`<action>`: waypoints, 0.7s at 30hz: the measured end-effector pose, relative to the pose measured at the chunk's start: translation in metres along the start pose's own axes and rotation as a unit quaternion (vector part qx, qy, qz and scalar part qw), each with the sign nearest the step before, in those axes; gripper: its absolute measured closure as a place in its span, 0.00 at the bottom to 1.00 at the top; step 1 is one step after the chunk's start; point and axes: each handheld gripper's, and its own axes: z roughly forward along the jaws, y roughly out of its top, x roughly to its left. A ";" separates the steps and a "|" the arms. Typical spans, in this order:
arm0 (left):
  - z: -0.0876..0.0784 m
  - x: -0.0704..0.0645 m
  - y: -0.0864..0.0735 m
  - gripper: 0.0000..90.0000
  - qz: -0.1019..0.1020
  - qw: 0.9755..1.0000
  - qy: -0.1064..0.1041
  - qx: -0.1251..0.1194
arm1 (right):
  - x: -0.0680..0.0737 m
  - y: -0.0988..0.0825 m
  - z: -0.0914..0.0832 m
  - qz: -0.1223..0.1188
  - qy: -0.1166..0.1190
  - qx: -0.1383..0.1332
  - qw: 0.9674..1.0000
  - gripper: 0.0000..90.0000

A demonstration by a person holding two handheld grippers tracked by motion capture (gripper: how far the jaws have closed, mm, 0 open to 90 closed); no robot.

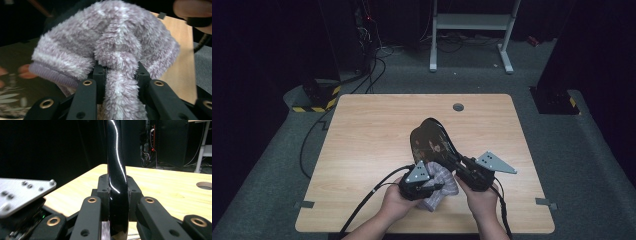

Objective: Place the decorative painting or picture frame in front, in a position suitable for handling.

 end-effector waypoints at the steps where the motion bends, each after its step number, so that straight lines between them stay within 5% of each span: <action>1: 0.000 0.004 -0.001 0.78 -0.005 1.000 -0.002 0.001 | 0.000 0.000 0.000 0.000 0.000 0.000 1.000 0.87; 6: 0.007 0.013 -0.013 0.79 -0.012 1.000 -0.001 0.027 | 0.000 0.000 0.000 0.002 -0.001 0.000 1.000 0.87; 11: 0.014 0.020 -0.027 0.79 -0.008 0.998 0.020 0.064 | 0.000 0.000 0.000 0.000 -0.003 -0.001 1.000 0.87; 21: 0.011 0.039 -0.033 0.79 -0.036 0.995 0.060 0.077 | 0.000 -0.001 0.000 -0.002 -0.008 -0.001 1.000 0.87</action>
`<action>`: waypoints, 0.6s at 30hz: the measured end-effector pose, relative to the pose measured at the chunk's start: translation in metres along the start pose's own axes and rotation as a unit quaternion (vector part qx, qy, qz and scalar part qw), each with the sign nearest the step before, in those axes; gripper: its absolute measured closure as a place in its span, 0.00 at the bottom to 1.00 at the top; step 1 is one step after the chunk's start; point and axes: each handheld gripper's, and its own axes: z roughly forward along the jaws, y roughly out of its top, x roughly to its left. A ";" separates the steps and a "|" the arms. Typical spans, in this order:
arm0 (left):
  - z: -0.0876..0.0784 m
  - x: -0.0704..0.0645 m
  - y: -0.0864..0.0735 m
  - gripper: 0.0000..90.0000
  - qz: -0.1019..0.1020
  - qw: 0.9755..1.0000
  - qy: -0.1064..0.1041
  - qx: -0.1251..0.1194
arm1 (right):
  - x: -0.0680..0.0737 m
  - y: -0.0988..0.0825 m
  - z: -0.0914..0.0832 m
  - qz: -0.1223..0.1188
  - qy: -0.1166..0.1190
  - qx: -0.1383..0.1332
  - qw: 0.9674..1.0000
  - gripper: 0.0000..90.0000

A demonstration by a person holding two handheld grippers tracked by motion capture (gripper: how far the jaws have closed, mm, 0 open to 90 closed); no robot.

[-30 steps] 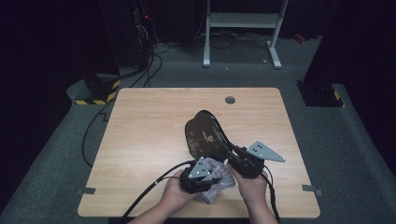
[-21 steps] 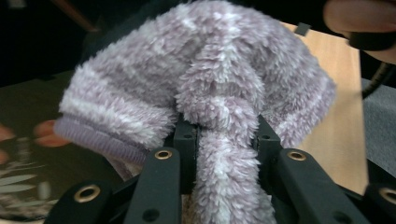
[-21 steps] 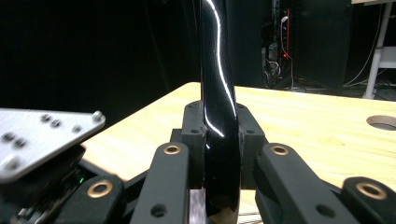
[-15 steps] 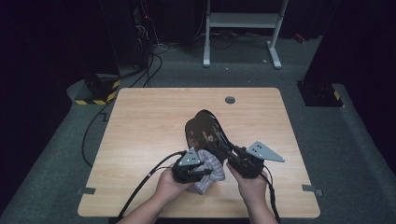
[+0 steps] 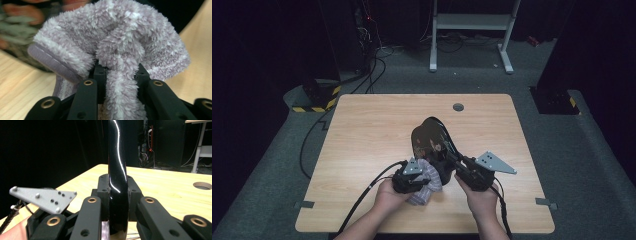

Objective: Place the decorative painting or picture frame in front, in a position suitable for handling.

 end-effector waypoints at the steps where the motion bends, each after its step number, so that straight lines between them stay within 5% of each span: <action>1: -0.001 0.004 0.000 0.79 -0.006 1.000 0.009 0.001 | 0.000 0.000 0.000 0.000 0.000 0.000 1.000 0.87; 5: -0.012 0.028 -0.003 0.79 -0.052 0.998 0.019 -0.018 | 0.000 0.000 0.000 -0.003 0.000 0.000 1.000 0.87; 18: -0.042 0.031 -0.006 0.78 -0.048 0.996 0.014 -0.067 | -0.001 -0.001 0.000 -0.004 0.001 -0.004 1.000 0.87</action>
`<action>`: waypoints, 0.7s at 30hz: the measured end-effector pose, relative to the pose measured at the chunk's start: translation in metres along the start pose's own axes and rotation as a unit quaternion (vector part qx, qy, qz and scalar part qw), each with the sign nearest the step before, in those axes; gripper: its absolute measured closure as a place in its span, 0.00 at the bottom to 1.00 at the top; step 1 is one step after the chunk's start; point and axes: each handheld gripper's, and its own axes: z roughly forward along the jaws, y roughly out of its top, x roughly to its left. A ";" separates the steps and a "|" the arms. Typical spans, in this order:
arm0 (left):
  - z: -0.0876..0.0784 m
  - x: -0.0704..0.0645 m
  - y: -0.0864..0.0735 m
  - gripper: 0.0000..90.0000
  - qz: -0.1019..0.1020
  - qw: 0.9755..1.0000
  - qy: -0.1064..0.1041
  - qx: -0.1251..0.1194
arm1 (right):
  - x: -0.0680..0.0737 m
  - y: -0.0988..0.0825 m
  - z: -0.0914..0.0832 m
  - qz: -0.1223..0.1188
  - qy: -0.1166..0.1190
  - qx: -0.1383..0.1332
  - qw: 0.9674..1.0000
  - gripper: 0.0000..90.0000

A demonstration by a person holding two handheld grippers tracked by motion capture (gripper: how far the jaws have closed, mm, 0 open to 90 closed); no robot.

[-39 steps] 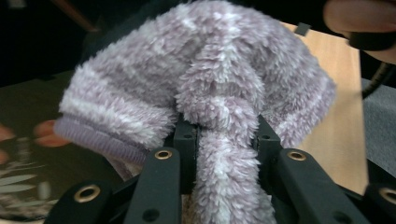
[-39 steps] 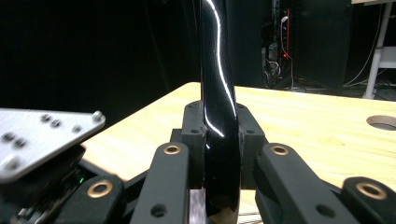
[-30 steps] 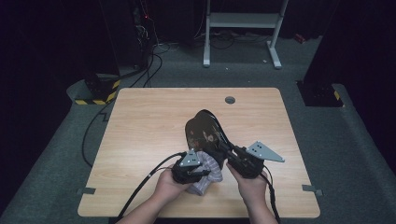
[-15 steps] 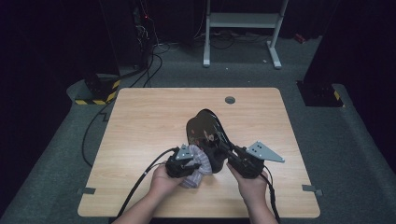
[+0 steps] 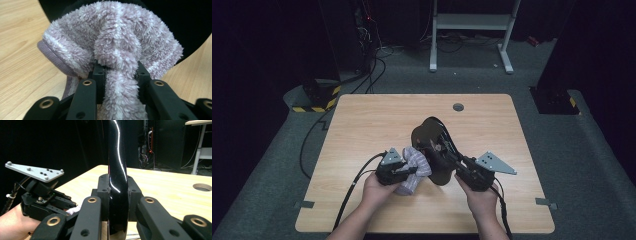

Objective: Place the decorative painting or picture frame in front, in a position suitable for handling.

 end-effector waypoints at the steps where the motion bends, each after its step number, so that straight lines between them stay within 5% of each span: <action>1: 0.000 0.000 0.000 0.78 0.000 1.000 0.000 0.000 | 0.000 0.000 0.000 0.000 0.000 0.000 1.000 0.87; 10: -0.034 0.024 -0.009 0.77 -0.010 0.999 0.028 -0.011 | 0.001 0.000 0.001 -0.003 0.000 0.000 1.000 0.87; 12: -0.049 0.031 -0.010 0.77 -0.025 0.999 0.031 -0.034 | 0.001 0.001 0.001 -0.004 0.000 0.000 1.000 0.87; 17: -0.065 0.034 -0.017 0.76 -0.047 0.996 0.027 -0.073 | 0.001 0.000 0.002 -0.003 0.001 -0.001 1.000 0.87; 21: -0.068 0.033 -0.024 0.76 -0.043 0.996 0.032 -0.071 | 0.000 -0.002 0.001 0.005 0.000 -0.003 1.000 0.78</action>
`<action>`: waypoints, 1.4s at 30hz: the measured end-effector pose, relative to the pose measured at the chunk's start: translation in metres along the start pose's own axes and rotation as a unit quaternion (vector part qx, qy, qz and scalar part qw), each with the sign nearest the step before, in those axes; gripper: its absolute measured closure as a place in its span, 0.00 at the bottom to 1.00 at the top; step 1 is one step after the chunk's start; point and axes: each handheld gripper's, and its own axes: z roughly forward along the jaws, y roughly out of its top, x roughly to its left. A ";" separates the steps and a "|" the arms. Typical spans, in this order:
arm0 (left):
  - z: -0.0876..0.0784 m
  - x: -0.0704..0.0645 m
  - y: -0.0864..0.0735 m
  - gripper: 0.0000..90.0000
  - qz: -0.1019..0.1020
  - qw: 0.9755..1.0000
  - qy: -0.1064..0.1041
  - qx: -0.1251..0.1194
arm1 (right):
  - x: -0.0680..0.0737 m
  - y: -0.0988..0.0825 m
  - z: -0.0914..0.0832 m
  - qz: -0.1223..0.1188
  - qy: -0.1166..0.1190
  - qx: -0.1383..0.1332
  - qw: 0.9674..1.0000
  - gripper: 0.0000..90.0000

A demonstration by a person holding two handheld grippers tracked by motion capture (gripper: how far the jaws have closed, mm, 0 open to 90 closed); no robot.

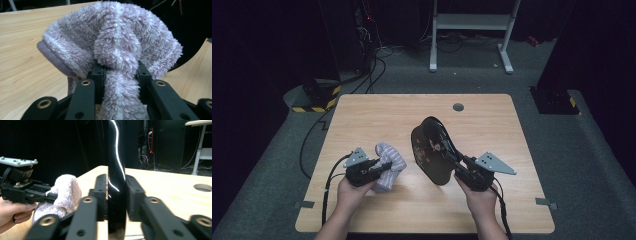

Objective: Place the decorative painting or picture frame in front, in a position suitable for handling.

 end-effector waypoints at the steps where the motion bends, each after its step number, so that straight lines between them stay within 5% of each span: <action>1: -0.001 0.000 -0.002 0.76 0.002 1.000 0.002 -0.001 | -0.001 -0.001 0.001 0.001 -0.001 0.001 1.000 0.77; 10: -0.009 -0.004 0.001 0.76 0.007 1.000 -0.007 -0.025 | 0.002 -0.019 0.012 -0.005 0.005 0.042 0.999 0.69; 16: -0.017 -0.013 0.012 0.76 0.003 0.999 -0.023 -0.048 | 0.004 -0.035 0.026 -0.021 0.001 0.066 0.998 0.76; 25: -0.026 -0.016 0.029 0.76 0.002 0.997 -0.024 -0.068 | 0.003 -0.043 0.028 -0.026 -0.013 0.062 0.998 0.89; 38: -0.031 -0.014 0.107 0.76 0.020 0.995 -0.015 -0.100 | 0.009 -0.044 0.027 -0.037 0.006 0.040 0.998 0.90; 42: -0.027 -0.018 0.118 0.76 0.019 0.994 -0.019 -0.105 | 0.013 -0.043 0.023 -0.039 0.018 0.033 0.999 0.90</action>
